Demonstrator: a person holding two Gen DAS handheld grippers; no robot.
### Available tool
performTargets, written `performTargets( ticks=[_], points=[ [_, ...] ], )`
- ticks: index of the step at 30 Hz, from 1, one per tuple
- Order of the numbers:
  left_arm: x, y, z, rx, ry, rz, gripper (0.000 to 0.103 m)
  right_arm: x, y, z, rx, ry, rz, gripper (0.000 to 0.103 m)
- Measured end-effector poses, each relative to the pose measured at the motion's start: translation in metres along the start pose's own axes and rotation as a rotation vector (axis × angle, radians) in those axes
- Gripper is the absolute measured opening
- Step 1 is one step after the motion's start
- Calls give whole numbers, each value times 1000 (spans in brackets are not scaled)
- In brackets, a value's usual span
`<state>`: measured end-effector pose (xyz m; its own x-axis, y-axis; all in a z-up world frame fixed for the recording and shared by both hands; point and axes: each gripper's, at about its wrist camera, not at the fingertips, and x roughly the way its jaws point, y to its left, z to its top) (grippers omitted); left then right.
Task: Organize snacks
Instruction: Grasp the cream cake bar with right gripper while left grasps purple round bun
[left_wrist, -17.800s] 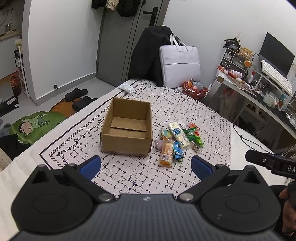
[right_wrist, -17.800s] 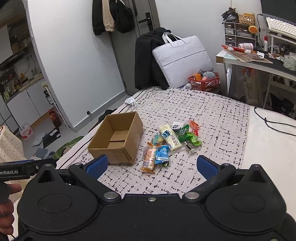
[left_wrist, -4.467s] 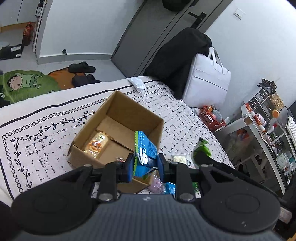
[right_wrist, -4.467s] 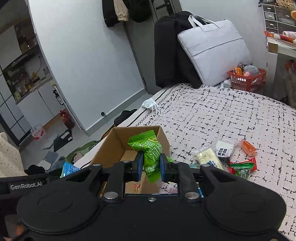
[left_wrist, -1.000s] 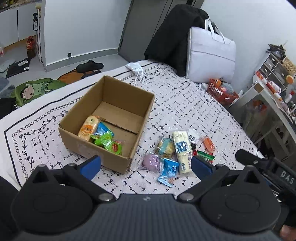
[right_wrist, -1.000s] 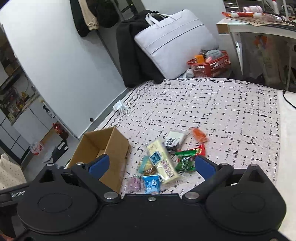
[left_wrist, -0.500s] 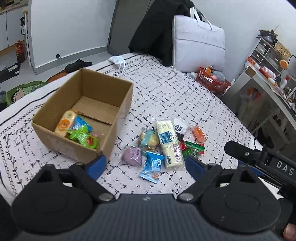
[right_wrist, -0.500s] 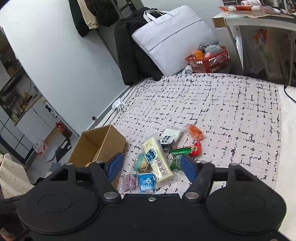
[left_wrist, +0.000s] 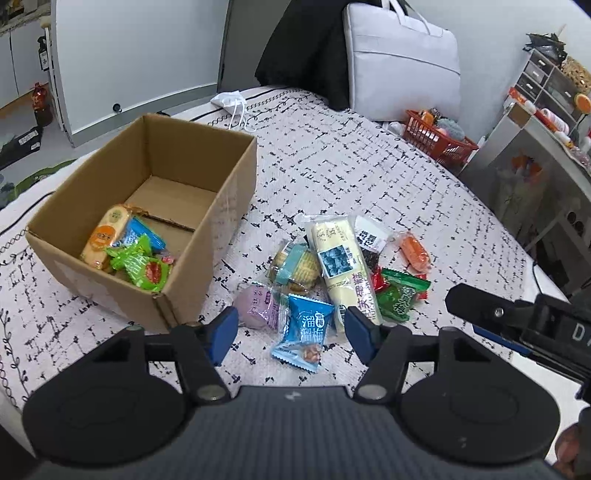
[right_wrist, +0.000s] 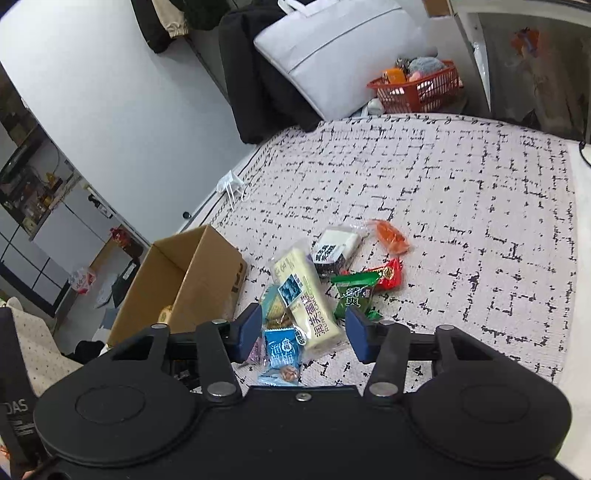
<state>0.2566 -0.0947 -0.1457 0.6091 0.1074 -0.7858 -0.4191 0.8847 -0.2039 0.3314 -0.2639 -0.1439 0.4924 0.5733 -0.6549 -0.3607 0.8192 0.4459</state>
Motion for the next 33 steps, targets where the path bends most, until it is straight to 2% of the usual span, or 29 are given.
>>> performTargets(
  ticks=[7,13,21,28,33],
  points=[
    [26,4,-3,-15,0,38,52,18,-3,-2,-12,46,2,40],
    [48,9,-4,-40,21,51,43,43,0,-3,-49,100,-20,40],
    [69,19,-5,-75,20,102,43,72,1,-2,-66,143,-38,40],
    [80,20,-8,-78,20,102,43,89,2,-3,-66,175,-53,41],
    [85,22,-7,-94,18,95,47,96,4,-4,-80,182,-70,41]
  ],
)
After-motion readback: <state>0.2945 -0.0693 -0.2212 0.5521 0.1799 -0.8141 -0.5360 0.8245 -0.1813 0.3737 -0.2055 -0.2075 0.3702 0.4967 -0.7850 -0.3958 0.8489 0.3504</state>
